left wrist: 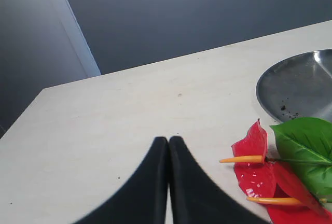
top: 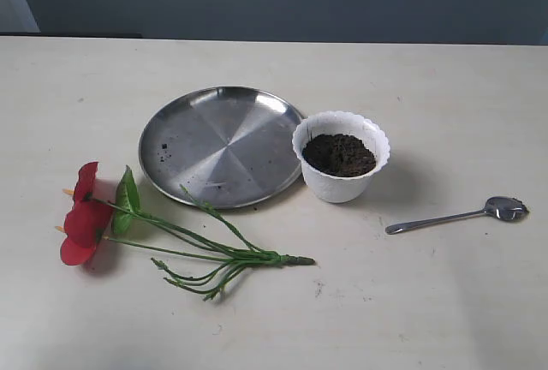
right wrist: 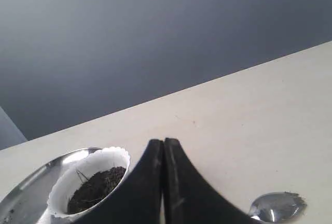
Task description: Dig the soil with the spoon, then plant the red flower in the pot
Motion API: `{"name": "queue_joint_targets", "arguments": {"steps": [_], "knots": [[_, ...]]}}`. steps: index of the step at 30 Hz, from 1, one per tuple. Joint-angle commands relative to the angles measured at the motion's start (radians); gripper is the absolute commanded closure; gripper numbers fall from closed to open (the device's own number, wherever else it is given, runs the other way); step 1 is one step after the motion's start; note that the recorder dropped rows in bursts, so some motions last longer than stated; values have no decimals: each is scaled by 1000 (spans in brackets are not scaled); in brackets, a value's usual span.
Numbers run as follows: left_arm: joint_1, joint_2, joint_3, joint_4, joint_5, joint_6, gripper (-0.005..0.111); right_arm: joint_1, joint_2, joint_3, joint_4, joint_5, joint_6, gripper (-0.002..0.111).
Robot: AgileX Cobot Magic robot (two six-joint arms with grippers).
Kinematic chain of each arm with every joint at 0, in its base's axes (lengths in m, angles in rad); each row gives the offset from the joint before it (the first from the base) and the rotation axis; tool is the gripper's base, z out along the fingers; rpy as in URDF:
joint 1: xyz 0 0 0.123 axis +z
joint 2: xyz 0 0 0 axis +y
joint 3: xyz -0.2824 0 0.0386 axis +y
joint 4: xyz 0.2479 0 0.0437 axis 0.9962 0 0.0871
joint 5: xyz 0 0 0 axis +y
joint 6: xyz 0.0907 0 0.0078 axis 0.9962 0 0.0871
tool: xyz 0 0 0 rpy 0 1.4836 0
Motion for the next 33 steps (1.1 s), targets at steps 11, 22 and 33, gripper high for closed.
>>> {"name": "queue_joint_targets", "arguments": {"steps": [11, 22, 33], "knots": [[1, -4, 0, -3, -11, -5, 106, 1, -5, 2, 415, -280, 30, 109], [1, -4, 0, -3, -11, -5, 106, 1, 17, -104, 255, -463, -69, 109], [1, -4, 0, -3, -11, -5, 106, 1, 497, -719, -361, 203, -381, 109]]}}
